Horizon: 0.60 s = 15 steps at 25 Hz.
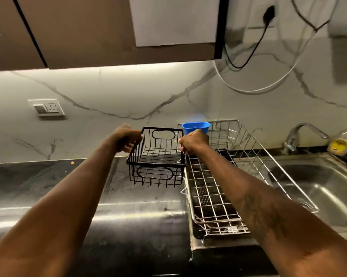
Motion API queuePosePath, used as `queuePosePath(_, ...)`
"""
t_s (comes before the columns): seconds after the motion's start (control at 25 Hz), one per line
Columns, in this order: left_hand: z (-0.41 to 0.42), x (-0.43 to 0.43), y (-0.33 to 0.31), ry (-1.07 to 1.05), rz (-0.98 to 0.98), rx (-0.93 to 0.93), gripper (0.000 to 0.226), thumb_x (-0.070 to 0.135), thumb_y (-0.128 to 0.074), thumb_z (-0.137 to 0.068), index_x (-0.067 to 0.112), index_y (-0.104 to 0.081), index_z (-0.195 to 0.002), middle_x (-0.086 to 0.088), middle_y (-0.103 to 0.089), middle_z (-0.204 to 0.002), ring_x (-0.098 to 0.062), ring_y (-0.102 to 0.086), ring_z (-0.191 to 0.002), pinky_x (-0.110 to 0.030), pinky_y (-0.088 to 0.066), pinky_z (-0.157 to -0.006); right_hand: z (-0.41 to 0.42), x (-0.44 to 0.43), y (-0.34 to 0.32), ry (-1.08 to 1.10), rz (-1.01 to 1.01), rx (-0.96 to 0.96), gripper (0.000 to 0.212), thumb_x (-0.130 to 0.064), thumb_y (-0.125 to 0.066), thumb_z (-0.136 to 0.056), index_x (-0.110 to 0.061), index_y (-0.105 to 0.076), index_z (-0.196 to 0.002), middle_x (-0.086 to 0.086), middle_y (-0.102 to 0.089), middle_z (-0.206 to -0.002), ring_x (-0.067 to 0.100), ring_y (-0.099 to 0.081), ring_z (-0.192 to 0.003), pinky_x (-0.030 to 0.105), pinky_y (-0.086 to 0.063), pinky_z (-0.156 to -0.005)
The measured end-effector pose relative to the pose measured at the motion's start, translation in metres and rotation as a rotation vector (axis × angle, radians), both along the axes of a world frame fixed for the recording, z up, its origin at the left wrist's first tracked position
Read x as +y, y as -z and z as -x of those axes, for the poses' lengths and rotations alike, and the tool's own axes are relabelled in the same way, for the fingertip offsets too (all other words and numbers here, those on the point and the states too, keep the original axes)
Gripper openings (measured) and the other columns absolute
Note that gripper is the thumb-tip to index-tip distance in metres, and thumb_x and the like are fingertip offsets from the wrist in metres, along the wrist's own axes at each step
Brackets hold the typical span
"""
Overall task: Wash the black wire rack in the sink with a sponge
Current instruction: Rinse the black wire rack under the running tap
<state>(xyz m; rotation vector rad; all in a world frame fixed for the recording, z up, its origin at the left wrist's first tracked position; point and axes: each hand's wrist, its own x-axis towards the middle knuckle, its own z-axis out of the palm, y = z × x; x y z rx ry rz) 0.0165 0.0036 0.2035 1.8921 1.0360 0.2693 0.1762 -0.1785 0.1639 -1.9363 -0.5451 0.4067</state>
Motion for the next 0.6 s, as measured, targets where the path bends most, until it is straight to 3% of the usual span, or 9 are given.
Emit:
queuePosePath(0.24, -0.069, -0.108, -0.009, -0.001, 0.01, -0.051, 0.012, 0.009, -0.06, -0.095, -0.001, -0.063, -0.091, -0.011, -0.051, -0.07, -0.016, -0.05, -0.045, -0.022, -0.043, -0.044, -0.064, -0.108, -0.018, 0.075, -0.031, -0.038, 0.016, -0.013, -0.074, -0.084, 0.002, -0.073, -0.09, 0.008, -0.073, -0.064, 0.009, -0.064, -0.043, 0.02, -0.051, -0.041)
queuePosePath(0.44, -0.15, -0.224, -0.02, -0.026, -0.043, -0.05, 0.012, 0.0, -0.06, -0.086, -0.001, -0.056, -0.098, -0.013, -0.055, -0.066, -0.017, -0.049, -0.04, -0.022, -0.044, -0.042, -0.134, -0.222, -0.018, 0.176, -0.048, -0.012, 0.018, -0.014, -0.072, -0.081, -0.001, -0.074, -0.093, 0.005, -0.072, -0.063, 0.007, -0.064, -0.043, 0.016, -0.043, -0.038)
queuePosePath(0.52, -0.189, -0.27, -0.018, -0.022, -0.054, -0.075, 0.019, 0.002, -0.063, -0.077, 0.001, -0.057, -0.095, -0.014, -0.055, -0.065, -0.018, -0.049, -0.042, -0.025, -0.044, -0.049, -0.167, -0.269, -0.019, 0.238, -0.053, -0.005, 0.012, -0.015, -0.071, -0.08, -0.004, -0.074, -0.083, 0.004, -0.072, -0.064, 0.01, -0.068, -0.051, 0.017, -0.044, -0.038)
queuePosePath(0.6, -0.229, -0.315, -0.018, -0.005, -0.065, -0.091, 0.014, 0.005, -0.063, -0.074, 0.004, -0.058, -0.087, -0.011, -0.054, -0.06, -0.017, -0.048, -0.04, -0.022, -0.043, -0.047, -0.2, -0.312, -0.018, 0.31, -0.056, 0.025, 0.011, -0.016, -0.072, -0.083, -0.005, -0.072, -0.085, 0.003, -0.071, -0.068, 0.01, -0.066, -0.052, 0.015, -0.043, -0.037)
